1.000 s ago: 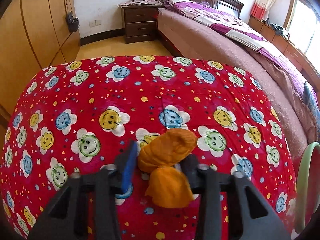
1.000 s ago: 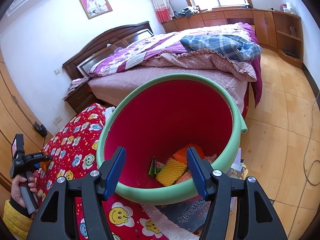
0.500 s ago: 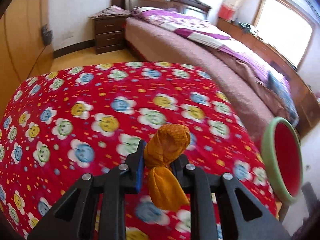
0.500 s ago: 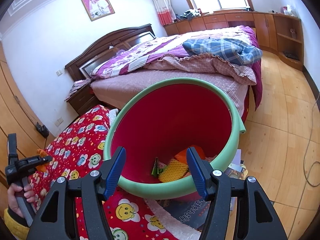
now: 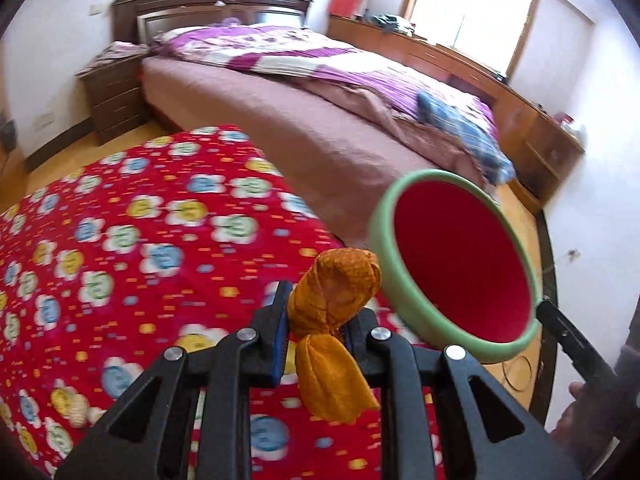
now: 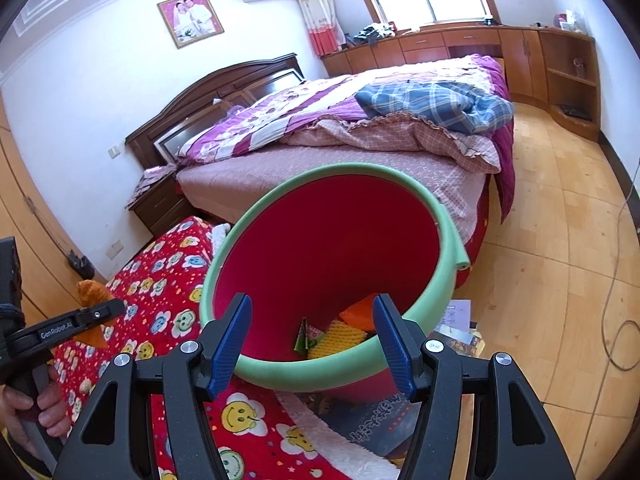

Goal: Collect trash
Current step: 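Carry the orange bundle over the red bin with the left gripper, then open the left gripper to drop the orange bundle into the bin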

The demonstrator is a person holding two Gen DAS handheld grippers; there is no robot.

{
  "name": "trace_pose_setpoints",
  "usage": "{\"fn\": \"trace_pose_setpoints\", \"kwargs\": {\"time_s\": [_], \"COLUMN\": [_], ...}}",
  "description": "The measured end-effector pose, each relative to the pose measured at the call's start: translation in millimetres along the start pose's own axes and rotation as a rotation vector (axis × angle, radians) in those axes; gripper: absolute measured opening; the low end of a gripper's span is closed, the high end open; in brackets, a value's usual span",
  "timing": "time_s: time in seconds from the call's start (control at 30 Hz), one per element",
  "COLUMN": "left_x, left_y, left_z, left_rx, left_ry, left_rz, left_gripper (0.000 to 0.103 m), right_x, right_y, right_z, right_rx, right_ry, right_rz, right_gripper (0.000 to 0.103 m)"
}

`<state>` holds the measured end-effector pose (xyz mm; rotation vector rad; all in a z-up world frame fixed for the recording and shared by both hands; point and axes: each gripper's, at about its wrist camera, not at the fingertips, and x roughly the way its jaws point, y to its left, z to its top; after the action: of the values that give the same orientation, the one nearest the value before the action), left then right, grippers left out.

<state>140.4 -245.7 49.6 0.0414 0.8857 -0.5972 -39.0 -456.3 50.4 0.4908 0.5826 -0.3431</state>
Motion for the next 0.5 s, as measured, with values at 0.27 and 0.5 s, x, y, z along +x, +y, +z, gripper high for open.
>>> {"fn": "trace_pose_setpoints", "kwargs": {"time_s": [0.27, 0.5], "left_x": [21.9, 46.0], "left_y": [-57.5, -87.3], "left_z": [9.4, 15.4], "left_rx": [0.104, 0.168], "left_ry": [0.033, 0.078], "left_rz": [-0.067, -0.109], "left_gripper": [0.021, 0.024], "right_x": [-2.7, -6.0], "right_y": [-15.0, -24.7], "right_z": [1.2, 1.7], "right_rx": [0.03, 0.049], "right_ry": [-0.006, -0.017], "right_rz": [-0.021, -0.037], "right_gripper": [0.064, 0.064]}}
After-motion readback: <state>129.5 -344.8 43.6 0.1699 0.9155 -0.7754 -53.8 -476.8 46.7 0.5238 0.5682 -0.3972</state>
